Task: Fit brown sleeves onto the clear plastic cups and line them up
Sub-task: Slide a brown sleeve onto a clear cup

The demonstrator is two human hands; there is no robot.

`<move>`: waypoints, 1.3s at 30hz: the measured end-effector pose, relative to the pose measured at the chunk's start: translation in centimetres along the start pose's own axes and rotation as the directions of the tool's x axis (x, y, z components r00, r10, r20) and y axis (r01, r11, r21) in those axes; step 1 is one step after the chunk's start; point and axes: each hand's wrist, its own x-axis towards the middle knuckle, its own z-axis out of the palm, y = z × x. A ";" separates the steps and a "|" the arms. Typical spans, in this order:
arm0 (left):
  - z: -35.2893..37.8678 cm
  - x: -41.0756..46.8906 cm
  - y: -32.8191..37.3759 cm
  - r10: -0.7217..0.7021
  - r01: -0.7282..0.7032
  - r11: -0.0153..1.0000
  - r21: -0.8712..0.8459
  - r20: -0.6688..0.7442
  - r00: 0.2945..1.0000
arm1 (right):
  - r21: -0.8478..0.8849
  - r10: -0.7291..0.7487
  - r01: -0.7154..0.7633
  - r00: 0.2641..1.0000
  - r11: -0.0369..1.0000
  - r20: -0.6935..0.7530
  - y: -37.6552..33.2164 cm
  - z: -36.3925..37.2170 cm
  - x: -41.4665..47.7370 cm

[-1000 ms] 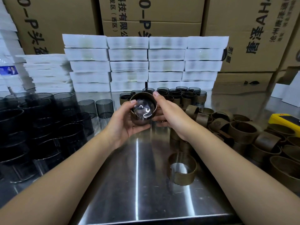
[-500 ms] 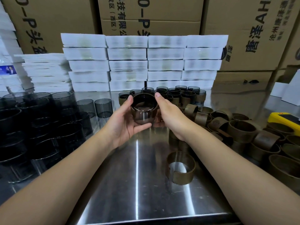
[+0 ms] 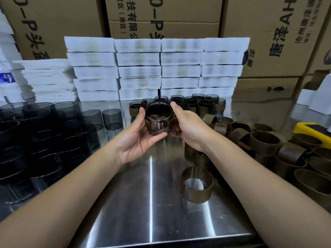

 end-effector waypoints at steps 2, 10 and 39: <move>0.0 0.0 0.0 -0.005 0.005 1.000 -0.008 0.004 1.000 | -0.002 -0.002 0.002 1.000 1.000 0.008 -0.1 0.0 -0.1; 0.0 -0.1 0.1 -0.004 0.004 1.000 -0.014 0.003 1.000 | 0.023 -0.021 0.021 1.000 1.000 0.006 0.1 0.1 0.1; -1.2 0.0 -1.5 0.498 -0.110 0.063 0.992 0.065 0.865 | 0.041 -0.067 0.094 0.898 0.995 -0.435 -0.6 -1.4 0.3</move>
